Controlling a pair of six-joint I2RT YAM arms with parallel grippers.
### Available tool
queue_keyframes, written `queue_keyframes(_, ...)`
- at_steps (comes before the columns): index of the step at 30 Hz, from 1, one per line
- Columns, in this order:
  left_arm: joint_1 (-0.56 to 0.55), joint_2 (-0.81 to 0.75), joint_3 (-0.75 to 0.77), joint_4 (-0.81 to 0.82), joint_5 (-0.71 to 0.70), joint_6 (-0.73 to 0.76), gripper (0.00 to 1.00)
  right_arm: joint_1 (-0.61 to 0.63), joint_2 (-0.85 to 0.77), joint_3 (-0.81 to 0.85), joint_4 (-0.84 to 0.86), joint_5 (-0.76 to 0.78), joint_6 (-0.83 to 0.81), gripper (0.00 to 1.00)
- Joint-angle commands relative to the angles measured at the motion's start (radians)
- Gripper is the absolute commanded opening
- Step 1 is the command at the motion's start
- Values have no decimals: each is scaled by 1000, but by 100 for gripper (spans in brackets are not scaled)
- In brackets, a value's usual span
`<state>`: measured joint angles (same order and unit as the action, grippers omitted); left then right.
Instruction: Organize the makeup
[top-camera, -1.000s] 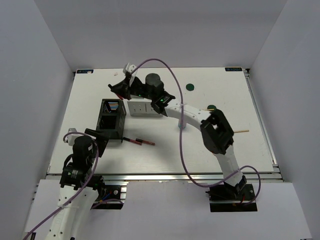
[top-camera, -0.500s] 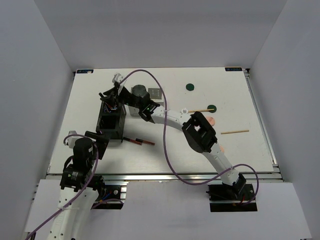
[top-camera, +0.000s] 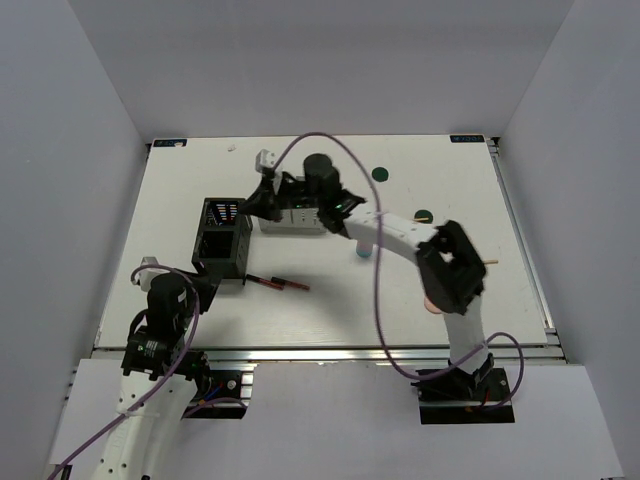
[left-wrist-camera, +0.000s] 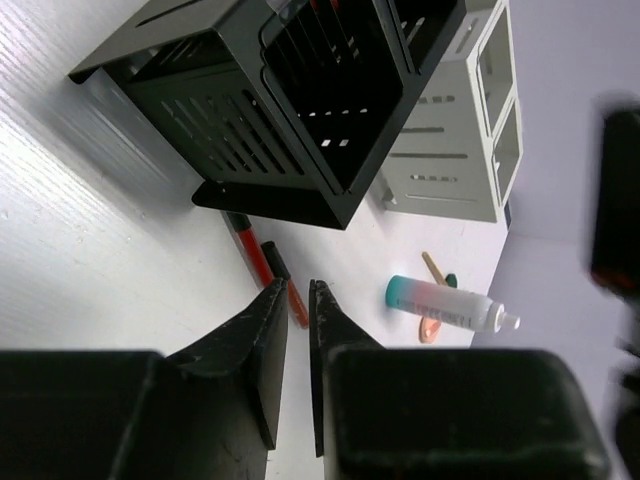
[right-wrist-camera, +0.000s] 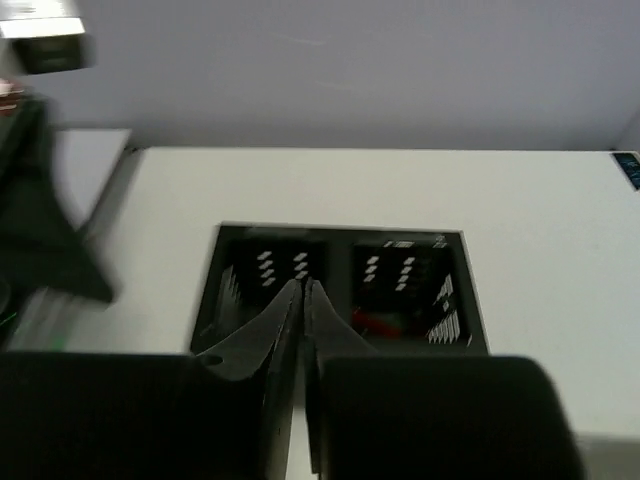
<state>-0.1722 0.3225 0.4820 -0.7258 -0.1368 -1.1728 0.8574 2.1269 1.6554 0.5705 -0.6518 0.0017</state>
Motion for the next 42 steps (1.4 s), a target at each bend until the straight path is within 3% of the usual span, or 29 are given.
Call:
queue_keyframes(1, 3, 10, 0, 28, 31, 36, 24, -41, -278, -104, -290, -319, -259, 9)
queue_keyframes(4, 3, 7, -11, 29, 39, 51, 25, -6, -404, -291, -667, -234, -501, 19)
queue_keyframes(5, 3, 6, -13, 29, 39, 58, 26, 33, -421, -339, -714, -150, -553, 35)
queue_keyframes(6, 3, 6, -13, 28, 40, 62, 30, 51, -432, -380, -745, 12, -552, 43)
queue_keyframes(8, 3, 4, -8, 22, 37, 74, 38, 83, -424, -450, -820, 108, -505, 61)
queue_keyframes(9, 3, 4, -3, 19, 37, 78, 46, 88, -417, -462, -828, 188, -482, 62)
queue_keyframes(11, 3, 4, 1, 11, 37, 87, 51, 100, -384, -467, -831, 257, -451, 65)
queue_keyframes(18, 3, -5, 6, 0, 45, 93, 55, 106, -231, -332, -863, 426, -436, 65)
queue_keyframes(36, 3, -8, 3, -17, 54, 96, 56, 140, -26, -206, -825, 475, -422, 59)
queue_keyframes(39, 3, 3, 9, -20, 55, 107, 56, 141, 22, -143, -836, 485, -419, 52)
queue_keyframes(42, 3, 4, 13, -29, 52, 111, 56, 138, 27, -135, -845, 494, -422, 30)
